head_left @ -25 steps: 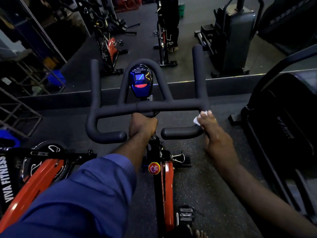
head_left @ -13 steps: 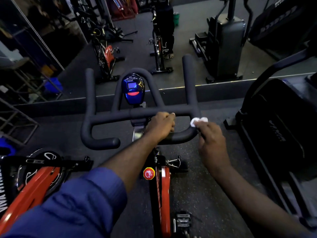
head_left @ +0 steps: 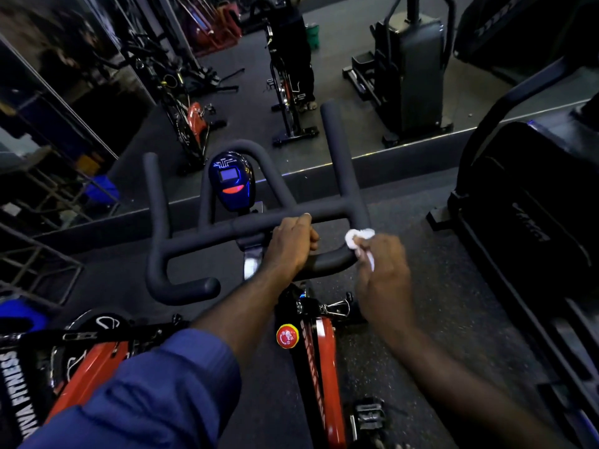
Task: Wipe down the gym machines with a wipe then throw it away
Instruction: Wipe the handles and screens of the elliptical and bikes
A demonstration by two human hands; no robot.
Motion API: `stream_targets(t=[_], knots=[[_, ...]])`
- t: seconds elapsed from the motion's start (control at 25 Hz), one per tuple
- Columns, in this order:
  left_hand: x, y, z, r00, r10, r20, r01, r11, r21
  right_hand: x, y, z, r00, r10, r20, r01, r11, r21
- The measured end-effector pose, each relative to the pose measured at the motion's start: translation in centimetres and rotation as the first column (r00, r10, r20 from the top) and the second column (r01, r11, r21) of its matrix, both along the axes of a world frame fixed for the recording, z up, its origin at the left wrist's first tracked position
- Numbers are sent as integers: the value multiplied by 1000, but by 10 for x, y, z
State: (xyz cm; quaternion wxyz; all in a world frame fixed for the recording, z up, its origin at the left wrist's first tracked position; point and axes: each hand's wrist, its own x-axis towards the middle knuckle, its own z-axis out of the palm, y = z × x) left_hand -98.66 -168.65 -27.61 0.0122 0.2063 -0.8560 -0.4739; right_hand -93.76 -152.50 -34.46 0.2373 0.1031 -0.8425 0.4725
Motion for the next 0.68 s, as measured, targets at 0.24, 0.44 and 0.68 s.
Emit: stream_targets(t=[0.24, 0.44, 0.68], knots=[[2, 2, 2, 1000, 0, 10, 0, 1000, 4, 58, -81, -6, 996, 59, 65, -34, 941, -336], [0, 0, -3, 980, -91, 178, 126, 972, -199, 32, -48, -36, 897, -71, 437, 364, 682, -634], [0, 3, 3, 974, -124, 191, 189, 909, -372, -19, -40, -2, 728, 612, 310, 505, -173, -846]])
